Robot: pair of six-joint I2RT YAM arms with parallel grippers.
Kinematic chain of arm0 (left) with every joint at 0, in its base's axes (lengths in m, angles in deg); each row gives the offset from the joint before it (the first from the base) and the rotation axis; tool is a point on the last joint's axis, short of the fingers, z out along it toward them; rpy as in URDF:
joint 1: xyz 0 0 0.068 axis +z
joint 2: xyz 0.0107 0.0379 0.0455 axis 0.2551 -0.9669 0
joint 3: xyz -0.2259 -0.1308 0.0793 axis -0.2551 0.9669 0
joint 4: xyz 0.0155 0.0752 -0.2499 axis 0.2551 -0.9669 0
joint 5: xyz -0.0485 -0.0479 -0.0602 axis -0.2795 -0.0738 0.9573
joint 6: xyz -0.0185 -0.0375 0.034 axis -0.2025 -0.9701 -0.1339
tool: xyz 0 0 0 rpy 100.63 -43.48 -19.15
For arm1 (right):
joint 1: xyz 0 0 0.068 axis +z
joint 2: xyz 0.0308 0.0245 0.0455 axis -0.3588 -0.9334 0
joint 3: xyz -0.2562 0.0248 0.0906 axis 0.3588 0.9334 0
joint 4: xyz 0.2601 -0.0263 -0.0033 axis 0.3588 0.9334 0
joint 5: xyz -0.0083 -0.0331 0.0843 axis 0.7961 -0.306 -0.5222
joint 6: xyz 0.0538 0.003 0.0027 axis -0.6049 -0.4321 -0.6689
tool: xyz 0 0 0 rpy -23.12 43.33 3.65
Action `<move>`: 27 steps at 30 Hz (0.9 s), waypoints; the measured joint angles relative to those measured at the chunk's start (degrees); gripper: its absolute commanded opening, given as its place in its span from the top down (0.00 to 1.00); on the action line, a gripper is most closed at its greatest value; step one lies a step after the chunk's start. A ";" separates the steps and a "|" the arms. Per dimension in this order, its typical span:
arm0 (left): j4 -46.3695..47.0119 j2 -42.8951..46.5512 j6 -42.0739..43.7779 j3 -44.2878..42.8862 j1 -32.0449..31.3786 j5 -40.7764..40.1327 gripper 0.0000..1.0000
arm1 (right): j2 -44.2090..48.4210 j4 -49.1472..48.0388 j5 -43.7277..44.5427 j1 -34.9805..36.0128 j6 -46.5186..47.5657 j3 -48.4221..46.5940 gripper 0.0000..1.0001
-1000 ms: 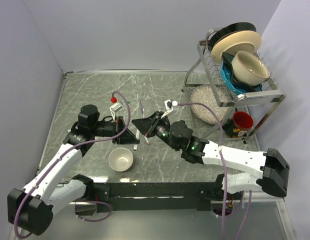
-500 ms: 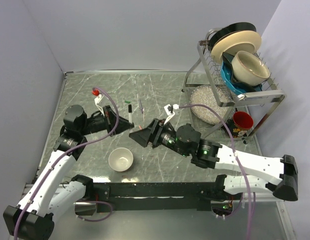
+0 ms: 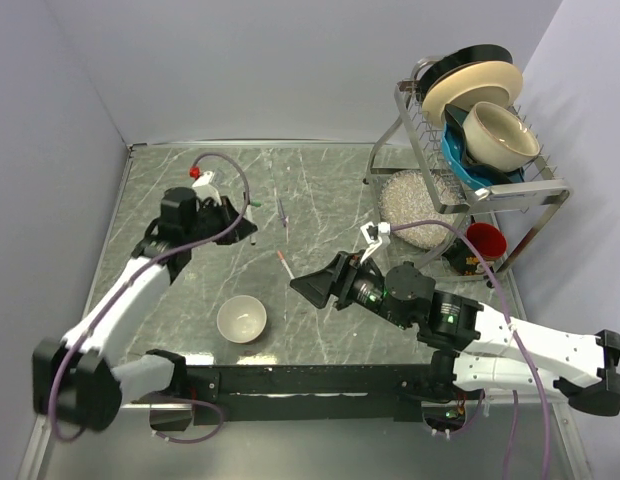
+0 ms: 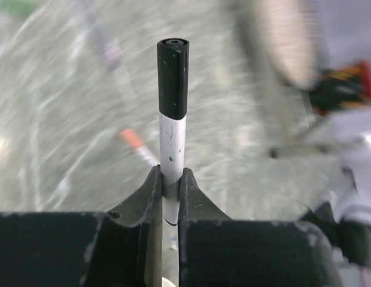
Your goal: Insert the pens into the pen caps
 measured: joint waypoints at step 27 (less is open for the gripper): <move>-6.49 -28.92 -16.31 -3.74 -10.62 -12.28 0.93 | 5.29 4.33 2.40 -0.02 2.95 2.08 0.18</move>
